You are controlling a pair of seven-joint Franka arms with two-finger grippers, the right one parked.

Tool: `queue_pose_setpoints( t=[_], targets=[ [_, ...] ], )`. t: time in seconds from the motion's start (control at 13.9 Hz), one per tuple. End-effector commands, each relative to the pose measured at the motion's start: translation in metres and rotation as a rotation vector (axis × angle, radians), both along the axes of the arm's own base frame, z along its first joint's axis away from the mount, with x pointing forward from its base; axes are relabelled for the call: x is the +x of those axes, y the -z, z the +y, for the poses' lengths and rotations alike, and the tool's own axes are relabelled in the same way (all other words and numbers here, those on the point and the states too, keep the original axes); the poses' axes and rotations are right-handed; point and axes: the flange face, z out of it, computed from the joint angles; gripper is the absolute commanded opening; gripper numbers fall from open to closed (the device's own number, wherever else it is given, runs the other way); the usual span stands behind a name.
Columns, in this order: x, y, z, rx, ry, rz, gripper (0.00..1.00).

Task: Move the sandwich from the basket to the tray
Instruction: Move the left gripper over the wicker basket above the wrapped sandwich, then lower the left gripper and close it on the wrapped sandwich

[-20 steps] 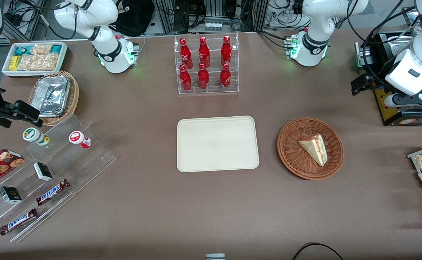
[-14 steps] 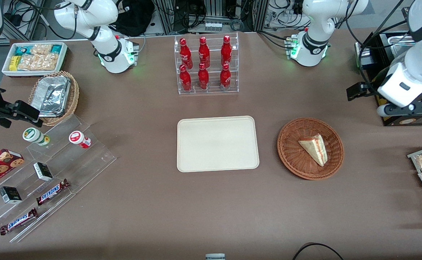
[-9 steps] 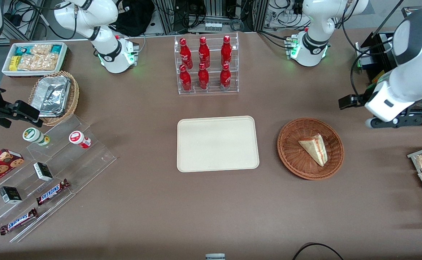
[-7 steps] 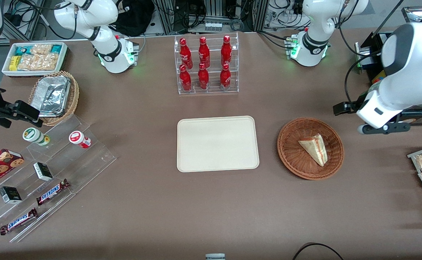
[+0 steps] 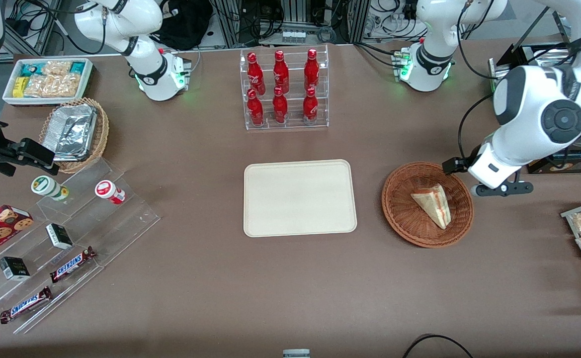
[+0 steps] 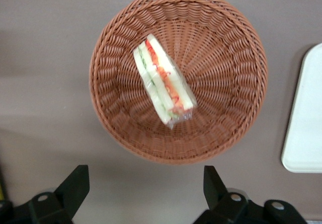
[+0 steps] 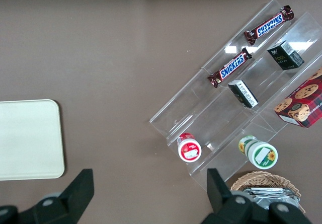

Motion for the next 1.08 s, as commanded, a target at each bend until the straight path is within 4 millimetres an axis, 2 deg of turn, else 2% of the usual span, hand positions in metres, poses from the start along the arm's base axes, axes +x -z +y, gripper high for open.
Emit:
queue_pose_setpoints(
  t=[0.0,0.22,0.58,0.79,1.01],
  targets=[
    [-0.014,0.03,-0.001,0.001,-0.033,-0.064,1.0],
    [-0.017,0.055,-0.006,-0.001,-0.116,-0.106,1.0],
    [-0.014,0.077,-0.02,0.01,-0.335,-0.112,1.0],
    [-0.011,0.094,-0.027,0.021,-0.533,-0.114,1.0],
    [-0.006,0.107,-0.028,0.014,-0.637,-0.13,1.0]
  ],
)
